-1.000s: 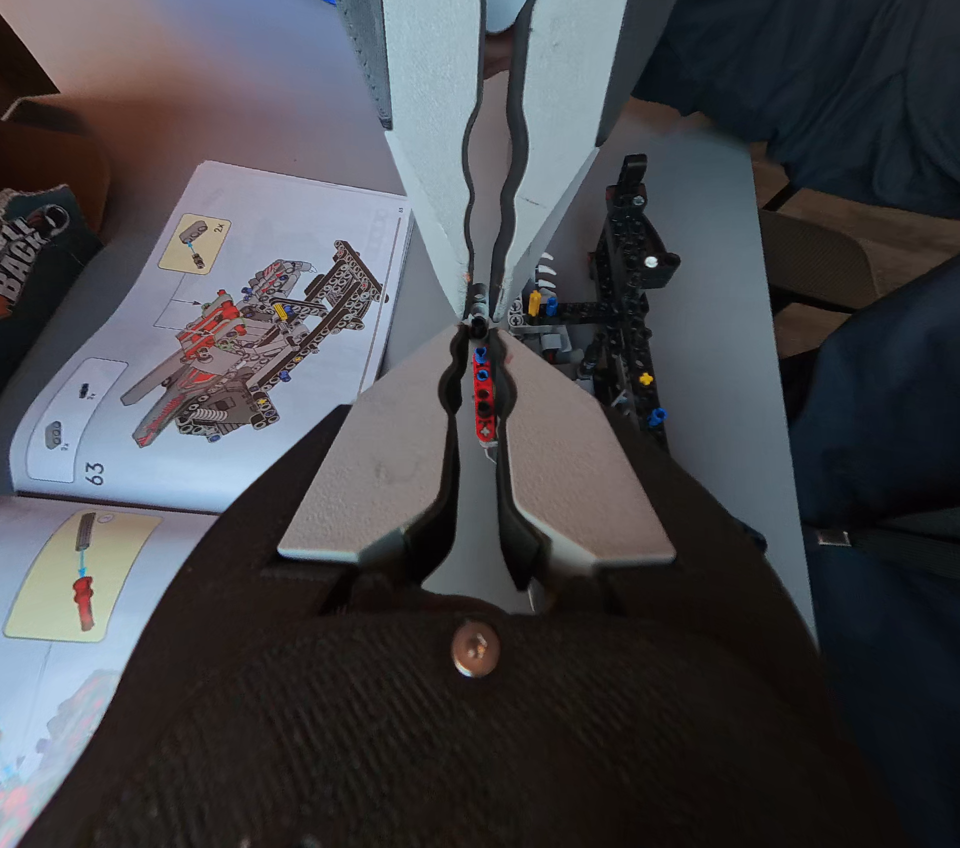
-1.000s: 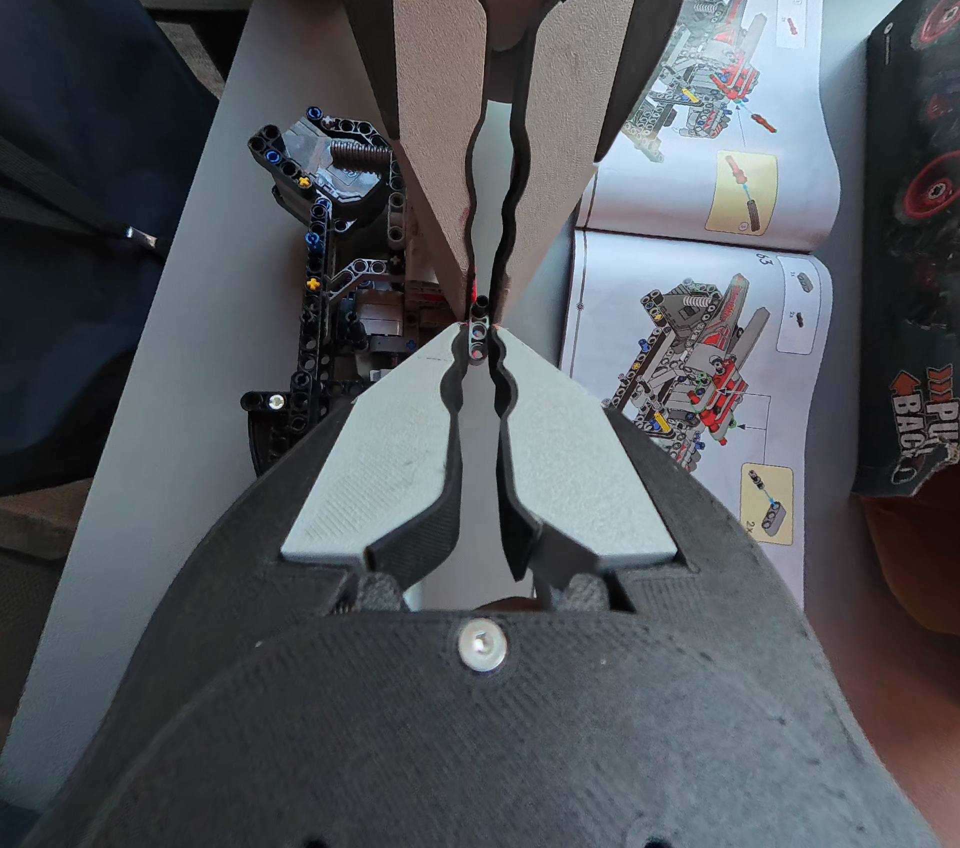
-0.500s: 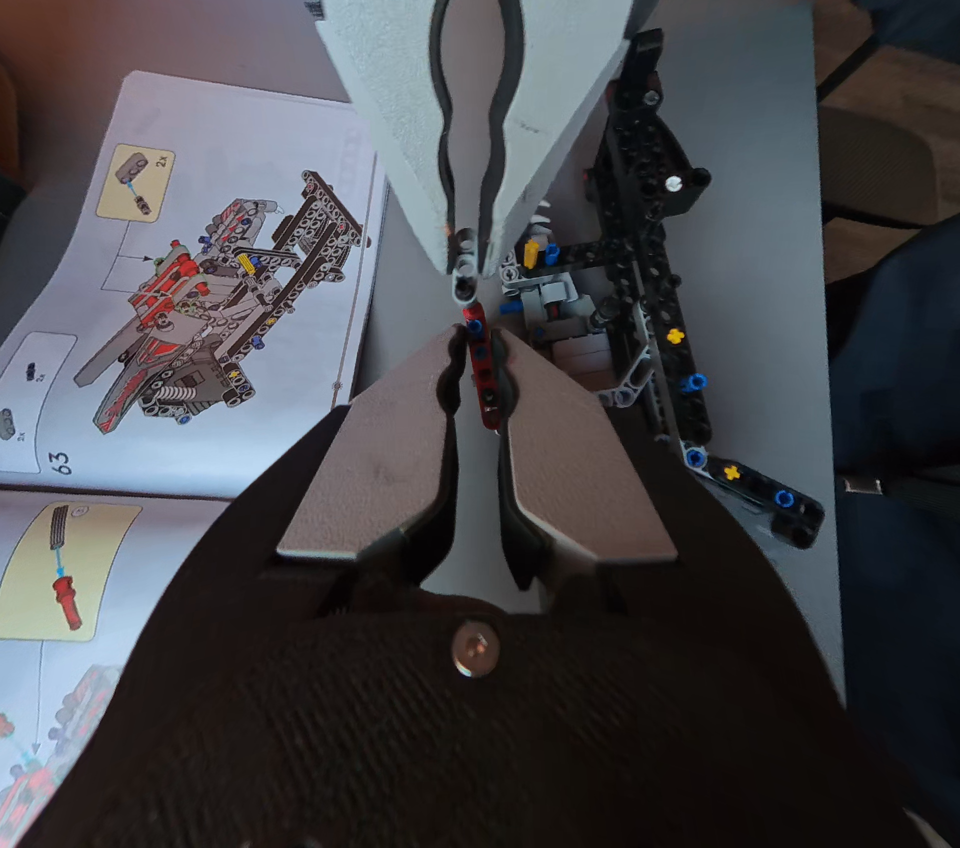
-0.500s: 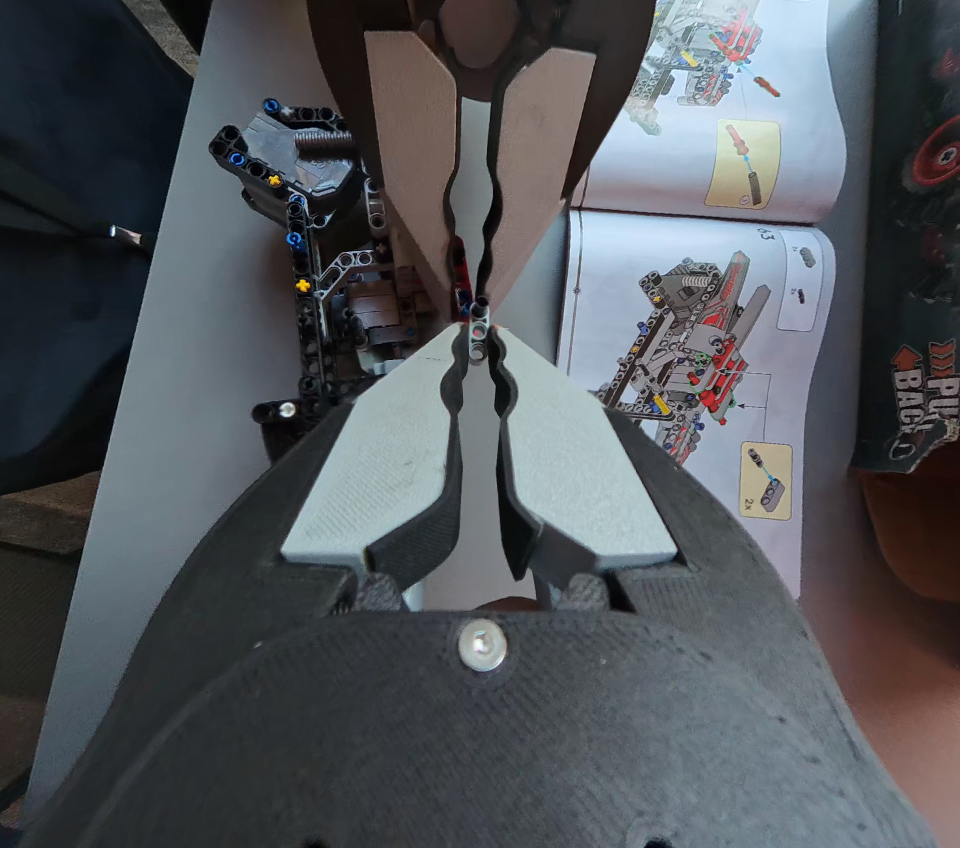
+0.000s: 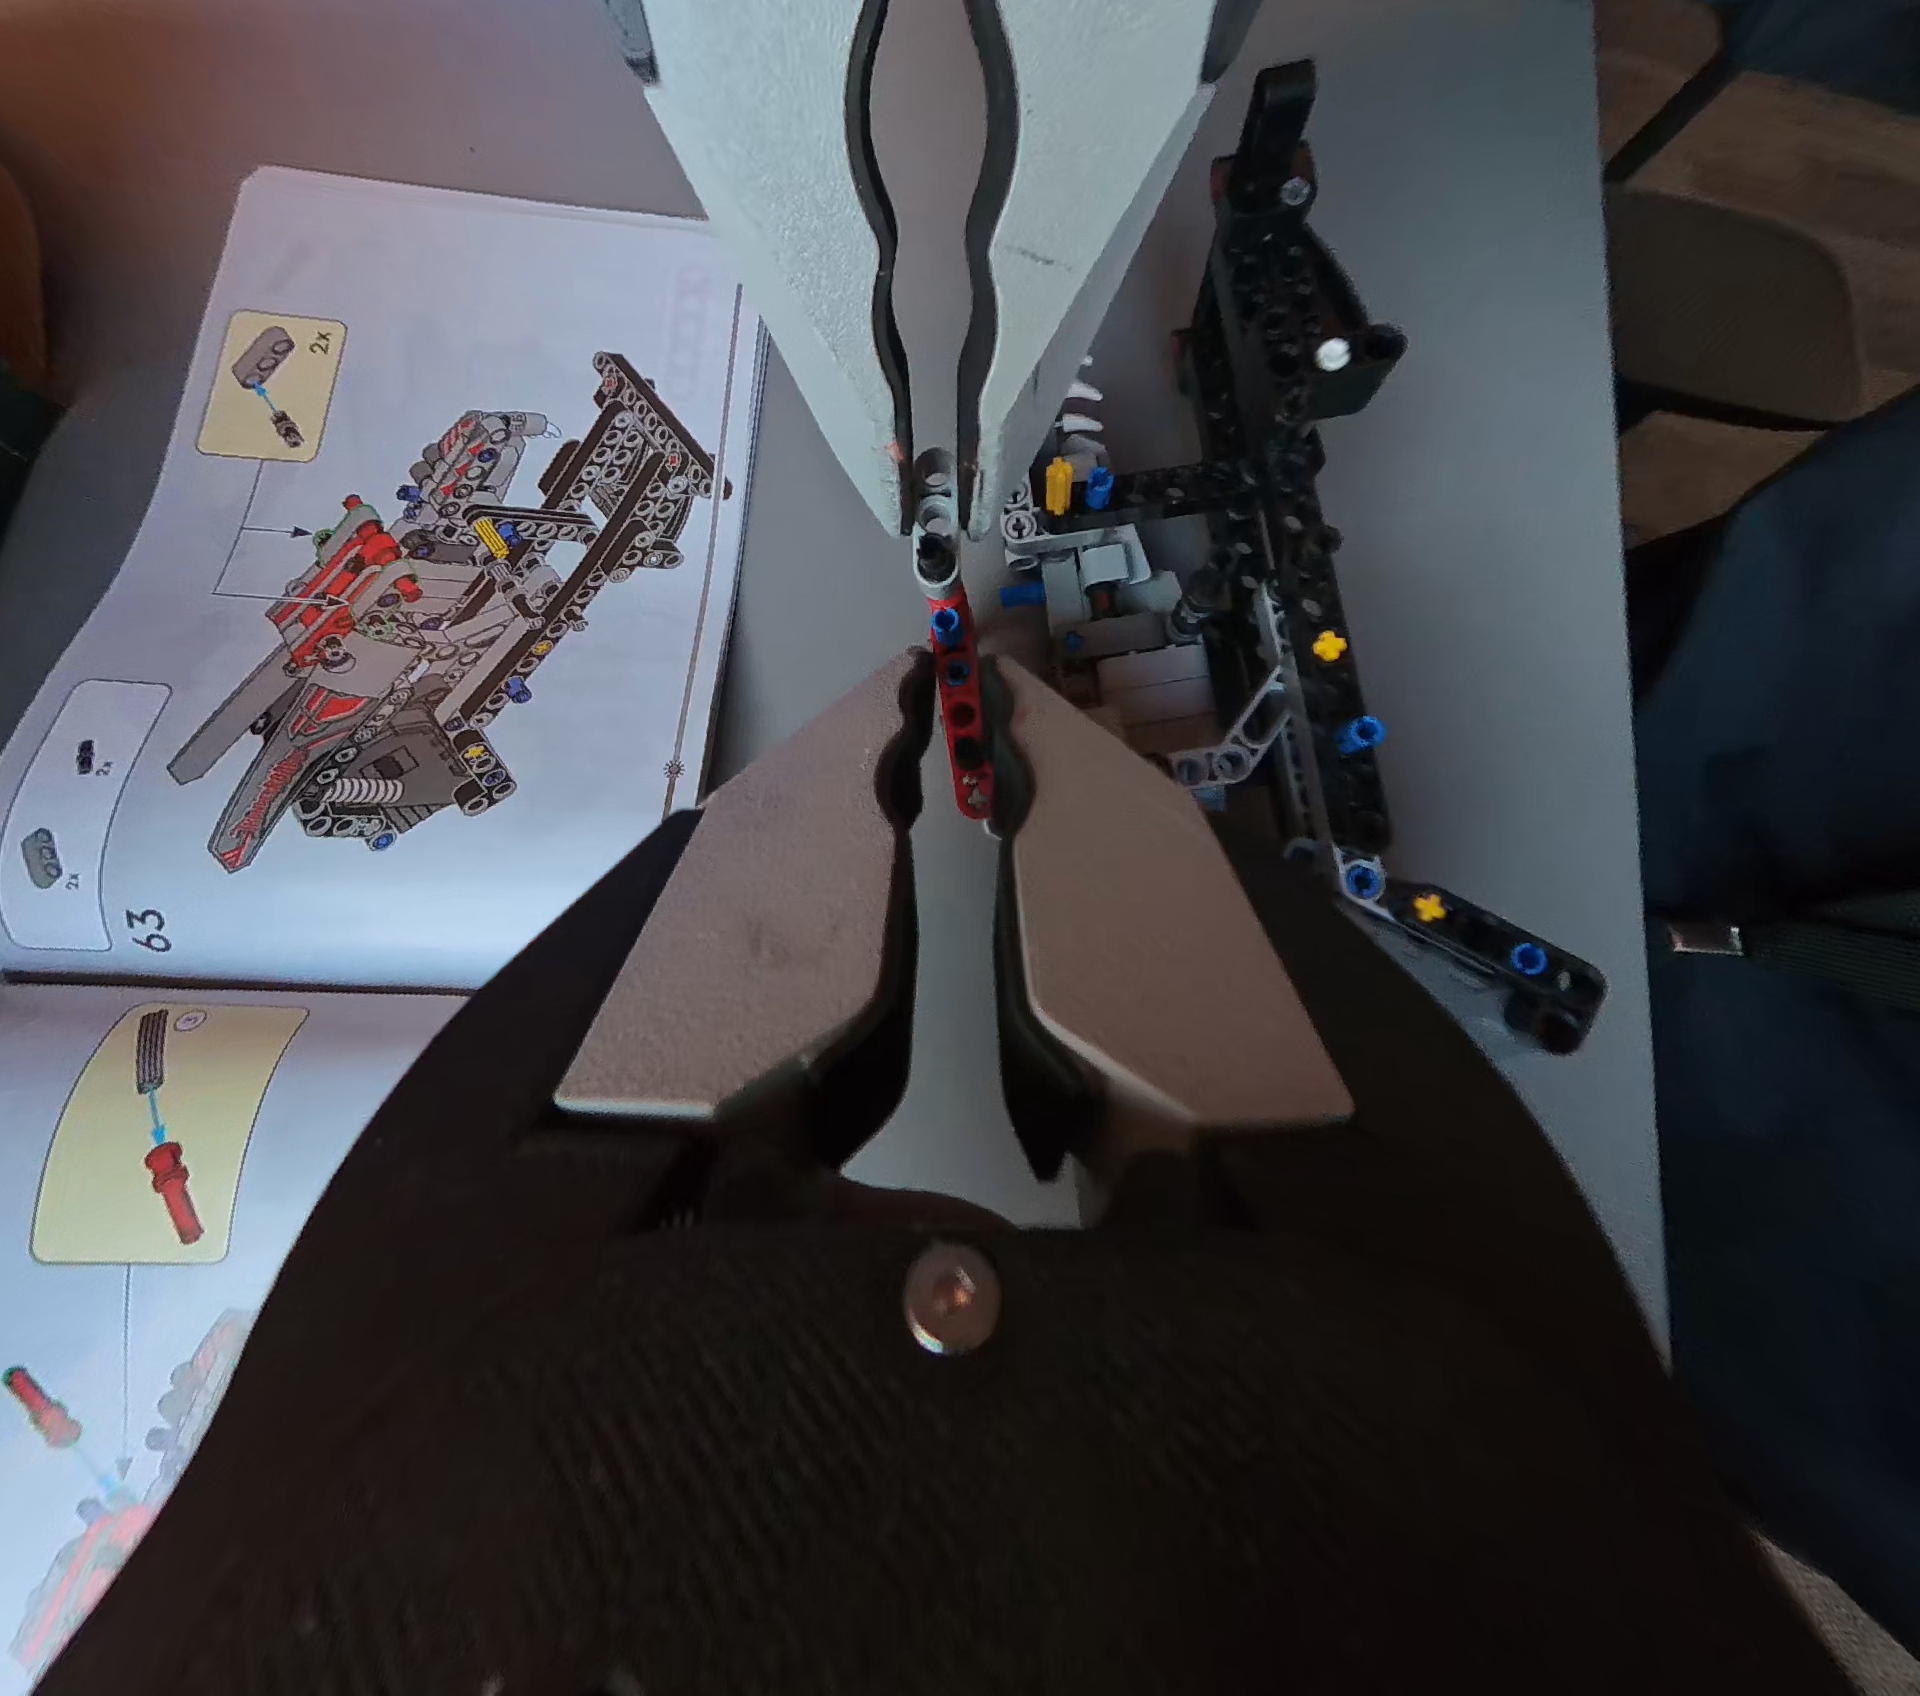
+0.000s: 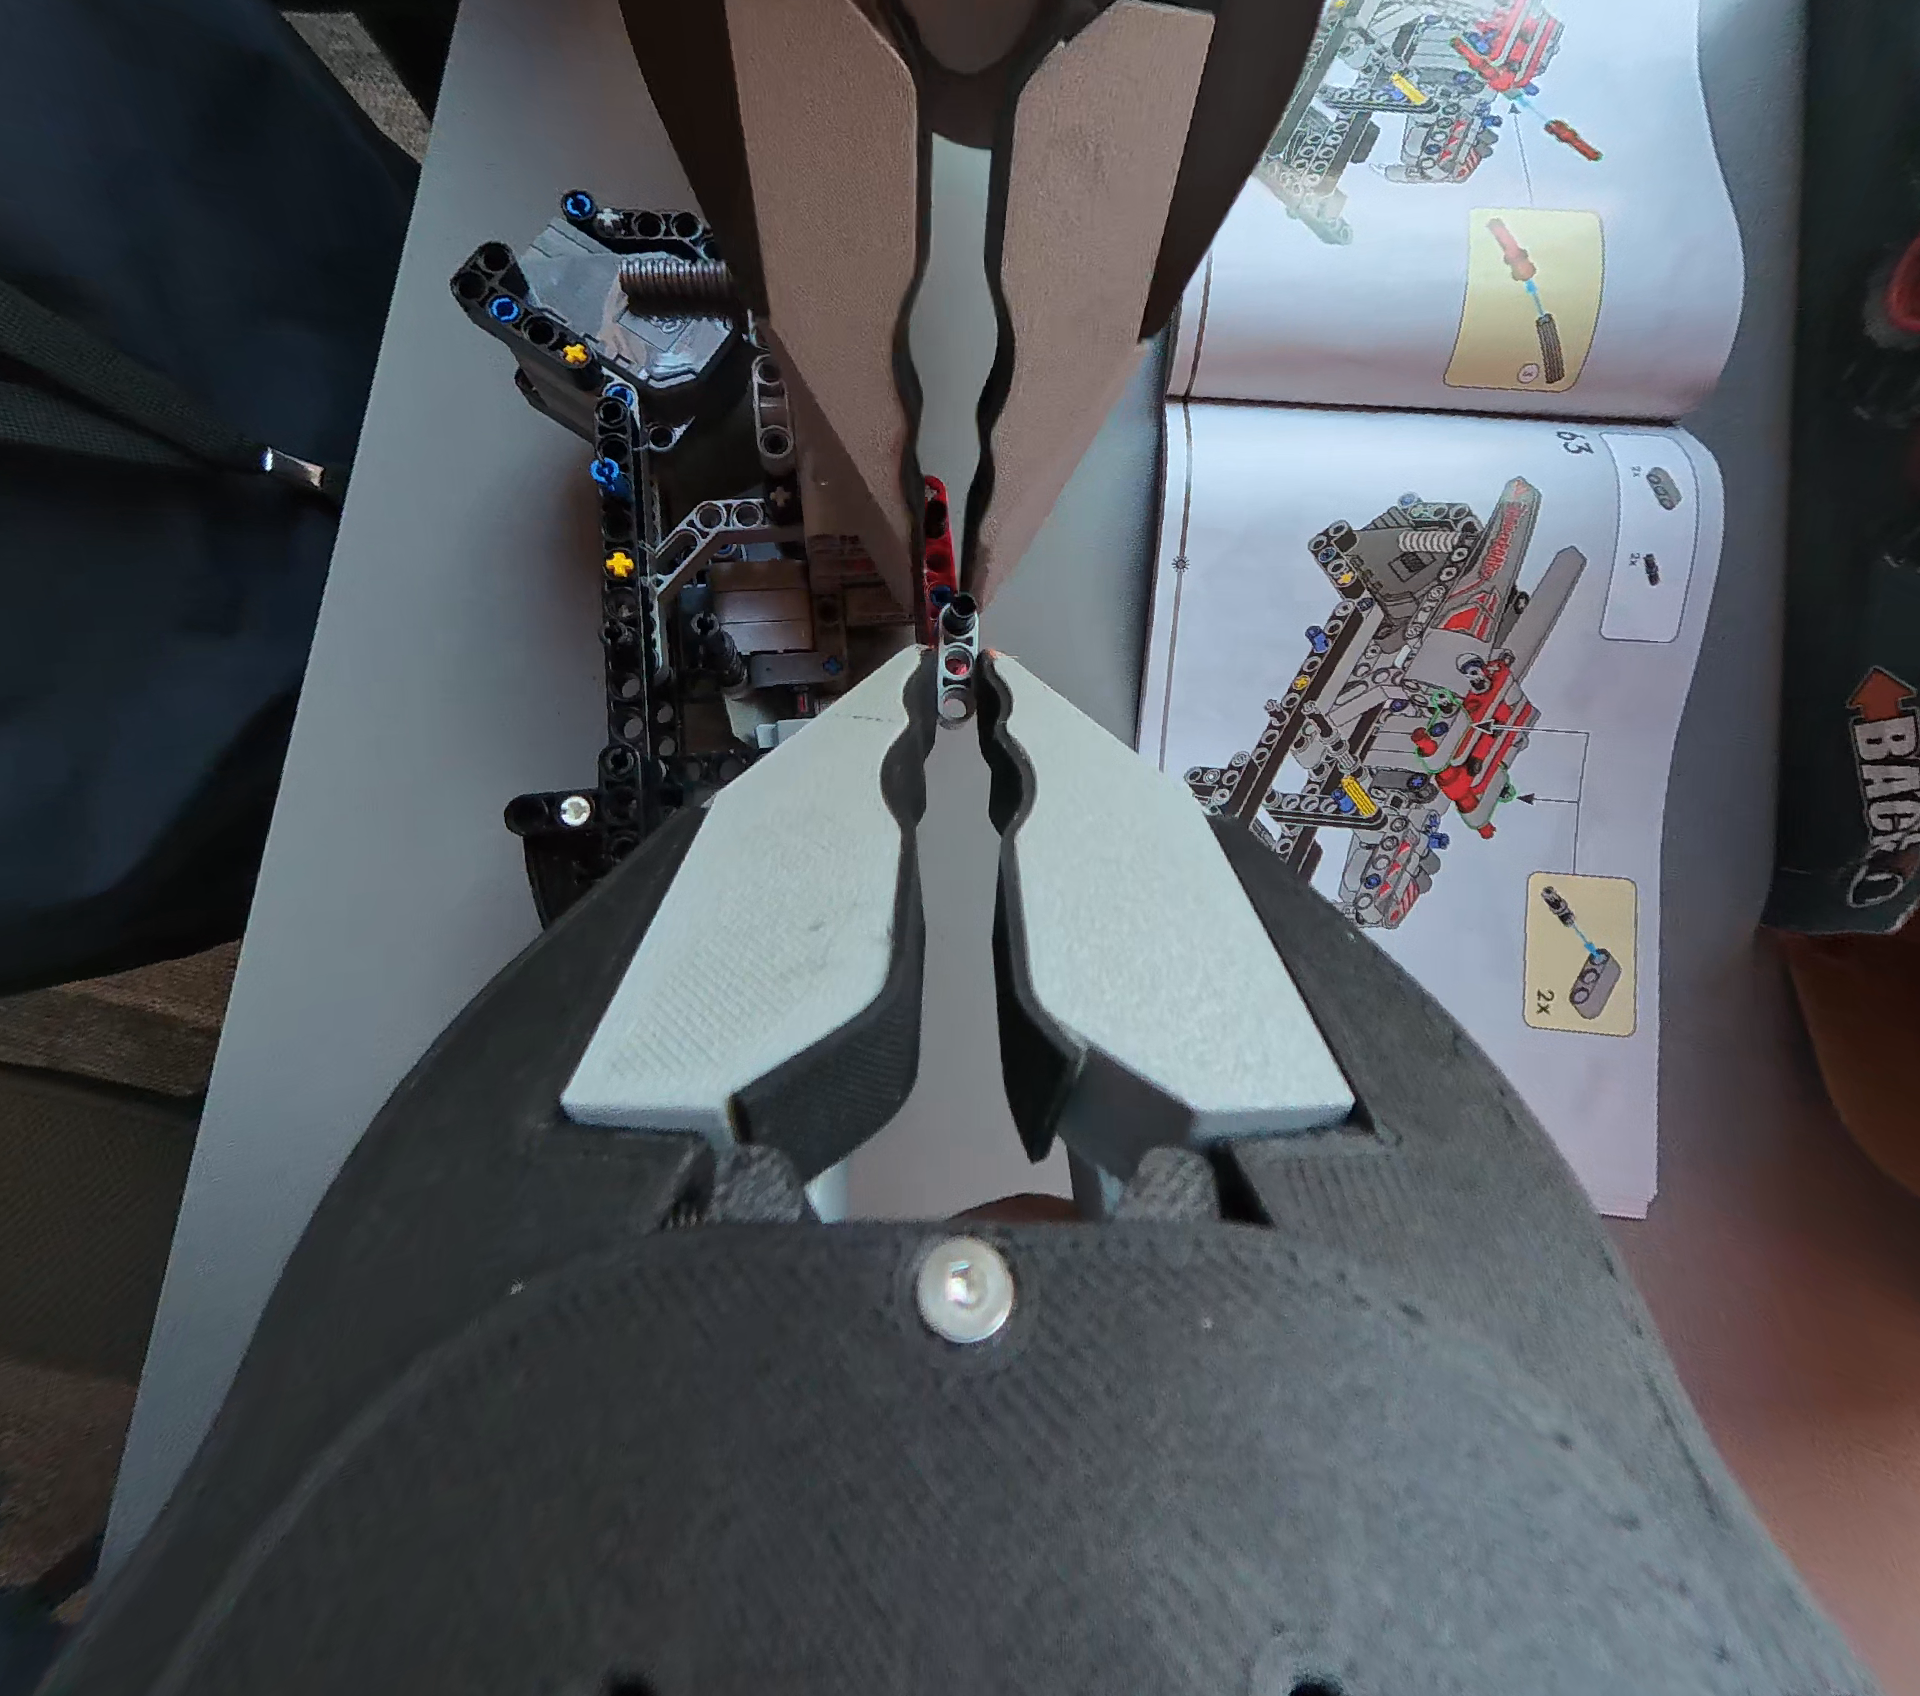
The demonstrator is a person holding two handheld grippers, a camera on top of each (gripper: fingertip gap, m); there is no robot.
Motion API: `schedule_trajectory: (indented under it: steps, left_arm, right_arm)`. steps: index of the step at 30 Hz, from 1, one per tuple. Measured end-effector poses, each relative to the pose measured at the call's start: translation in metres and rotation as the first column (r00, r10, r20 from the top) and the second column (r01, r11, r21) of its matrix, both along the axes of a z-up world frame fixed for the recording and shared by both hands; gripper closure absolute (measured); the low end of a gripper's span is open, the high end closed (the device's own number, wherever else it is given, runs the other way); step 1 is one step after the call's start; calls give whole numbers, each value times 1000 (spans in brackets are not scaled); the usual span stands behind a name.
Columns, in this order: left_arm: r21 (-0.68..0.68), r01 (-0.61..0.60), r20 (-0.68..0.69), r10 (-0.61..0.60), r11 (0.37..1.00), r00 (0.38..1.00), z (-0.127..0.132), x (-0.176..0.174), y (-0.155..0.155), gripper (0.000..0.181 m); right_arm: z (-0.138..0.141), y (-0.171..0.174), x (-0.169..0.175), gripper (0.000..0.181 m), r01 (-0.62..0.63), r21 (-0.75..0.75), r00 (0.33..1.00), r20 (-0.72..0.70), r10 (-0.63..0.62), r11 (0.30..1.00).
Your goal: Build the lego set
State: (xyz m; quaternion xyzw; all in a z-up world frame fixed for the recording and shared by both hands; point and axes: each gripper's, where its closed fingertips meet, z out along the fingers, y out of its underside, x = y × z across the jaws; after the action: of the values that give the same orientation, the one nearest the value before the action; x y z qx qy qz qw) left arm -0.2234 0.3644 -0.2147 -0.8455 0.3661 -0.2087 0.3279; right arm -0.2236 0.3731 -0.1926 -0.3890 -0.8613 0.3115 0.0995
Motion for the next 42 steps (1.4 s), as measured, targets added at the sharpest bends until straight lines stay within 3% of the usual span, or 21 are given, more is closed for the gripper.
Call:
schedule_trajectory:
  steps: [35, 42]
  left_arm:
    - [26, 32, 52, -34, 999, 998, 0, 5, 3, 176]
    - [26, 31, 61, -32, 999, 998, 0, 6, 5, 177]
  right_arm:
    - [-5, 0, 2, 177, -1, -99, 1000, -1, 1, 995]
    - [-5, 2, 3, 177, -39, 14, 998, 49, 38, 999]
